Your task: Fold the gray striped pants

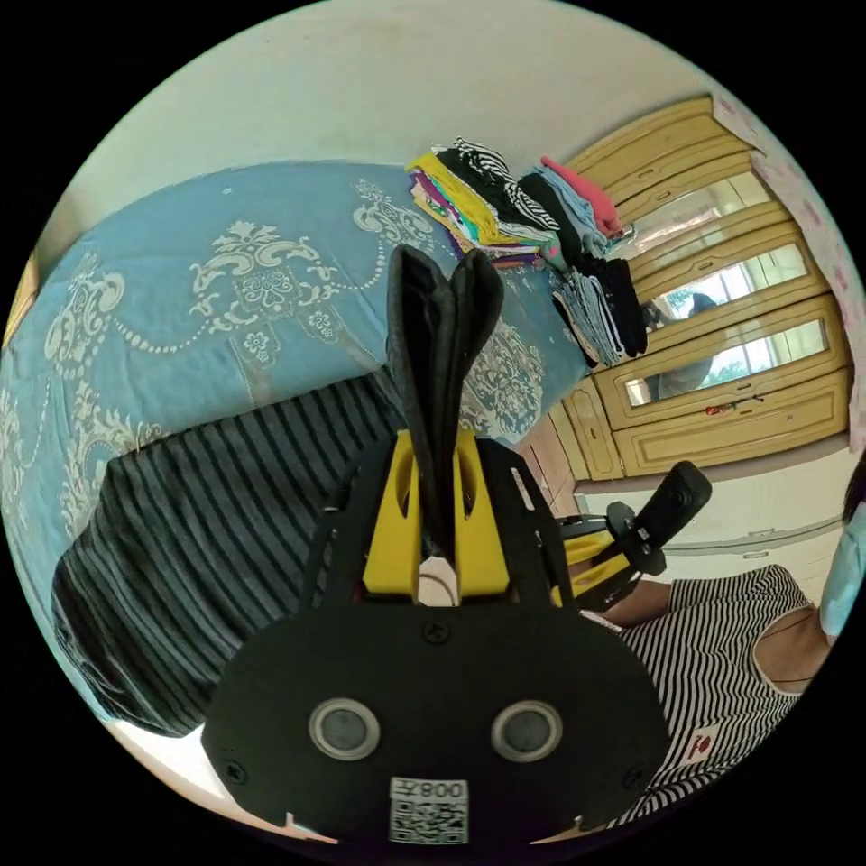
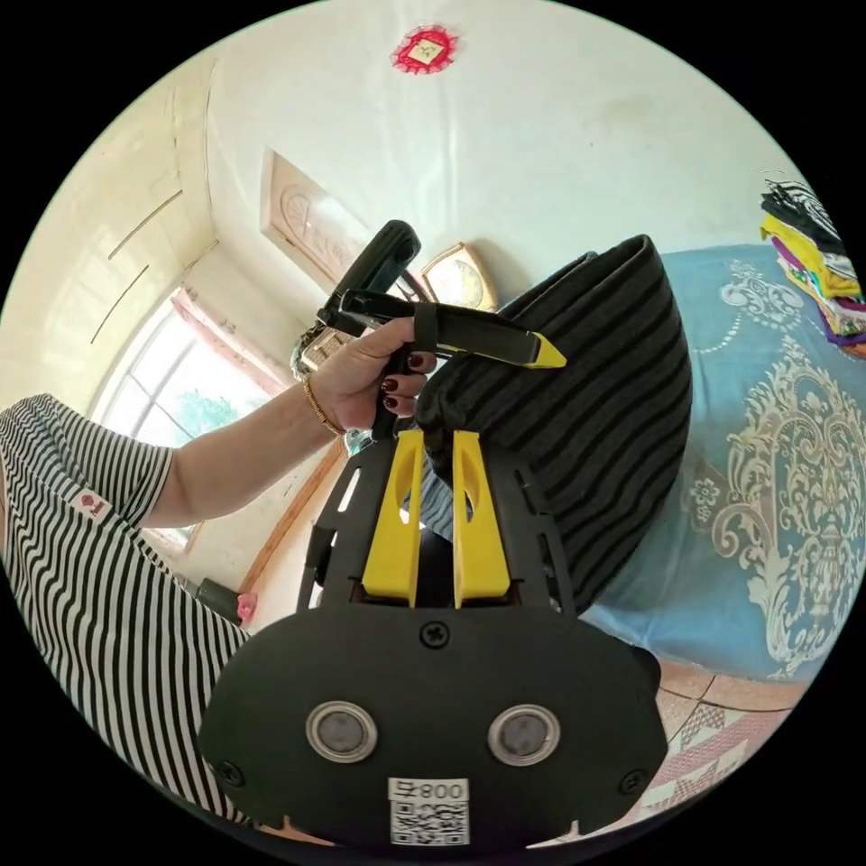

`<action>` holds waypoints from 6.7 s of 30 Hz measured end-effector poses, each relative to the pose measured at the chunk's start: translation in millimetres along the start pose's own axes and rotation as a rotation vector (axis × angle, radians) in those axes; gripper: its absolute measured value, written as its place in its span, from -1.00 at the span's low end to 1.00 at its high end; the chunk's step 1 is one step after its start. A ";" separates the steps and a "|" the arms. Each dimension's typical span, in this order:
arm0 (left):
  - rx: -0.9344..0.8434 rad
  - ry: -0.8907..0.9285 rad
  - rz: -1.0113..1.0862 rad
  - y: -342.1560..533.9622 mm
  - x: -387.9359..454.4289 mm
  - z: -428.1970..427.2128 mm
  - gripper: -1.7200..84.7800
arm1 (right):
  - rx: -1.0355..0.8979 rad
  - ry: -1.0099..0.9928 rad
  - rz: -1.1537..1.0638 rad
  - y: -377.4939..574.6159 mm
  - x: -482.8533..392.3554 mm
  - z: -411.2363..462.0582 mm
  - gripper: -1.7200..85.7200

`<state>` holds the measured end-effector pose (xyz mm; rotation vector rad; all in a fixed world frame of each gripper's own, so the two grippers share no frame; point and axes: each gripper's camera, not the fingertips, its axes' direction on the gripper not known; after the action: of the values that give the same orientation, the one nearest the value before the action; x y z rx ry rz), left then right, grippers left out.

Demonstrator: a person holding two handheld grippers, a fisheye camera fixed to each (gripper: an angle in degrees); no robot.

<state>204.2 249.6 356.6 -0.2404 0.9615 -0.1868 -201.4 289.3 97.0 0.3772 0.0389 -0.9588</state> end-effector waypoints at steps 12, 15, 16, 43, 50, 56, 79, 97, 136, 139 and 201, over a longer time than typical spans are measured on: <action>0.051 0.156 -0.447 244.0 -282.6 7.8 -0.79 | -0.496 -0.103 -0.079 -50.3 -32.2 236.1 -0.81; 0.063 0.174 -0.474 278.6 -314.8 14.9 -0.78 | -0.588 -0.091 -0.067 -54.4 -25.8 272.8 -0.80; 0.068 0.174 -0.483 291.1 -325.0 14.4 -0.78 | -0.612 -0.095 -0.053 -56.8 -22.2 283.2 -0.80; 0.004 -0.214 -0.242 425.1 -324.5 15.7 -0.90 | -0.776 0.150 -0.180 -138.2 -16.1 423.4 -0.90; 0.099 -0.127 -0.290 480.8 -336.0 -11.8 -0.93 | -0.747 -0.035 -0.197 -155.8 -32.2 419.0 -0.96; 0.062 -0.123 -0.382 512.7 -370.5 5.3 -0.93 | -0.810 -0.097 -0.114 -151.4 -20.6 444.9 -0.96; 0.094 -0.169 -0.296 490.7 -394.5 -8.4 -0.82 | -0.771 0.222 -0.292 -277.1 51.1 466.5 -0.77; 0.149 -0.169 -0.306 494.2 -423.7 -52.7 -0.82 | -0.512 0.233 -0.182 -292.1 31.0 420.4 -0.80; 0.197 -0.344 -0.162 359.2 -332.2 -135.2 -0.95 | -0.833 -0.028 -0.280 -125.7 -25.2 415.2 -0.94; 0.127 -0.395 -0.122 292.6 -339.2 -114.1 -0.96 | -0.770 -0.084 -0.194 -135.6 -10.3 387.9 -0.94; -0.044 -0.610 0.361 78.8 128.1 -193.4 -0.75 | -0.420 -0.232 0.544 -77.5 235.0 75.4 -0.81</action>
<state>119.9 268.4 127.4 -0.1459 0.3890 0.2327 -137.7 38.5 98.0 -0.1147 -0.0707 -0.4316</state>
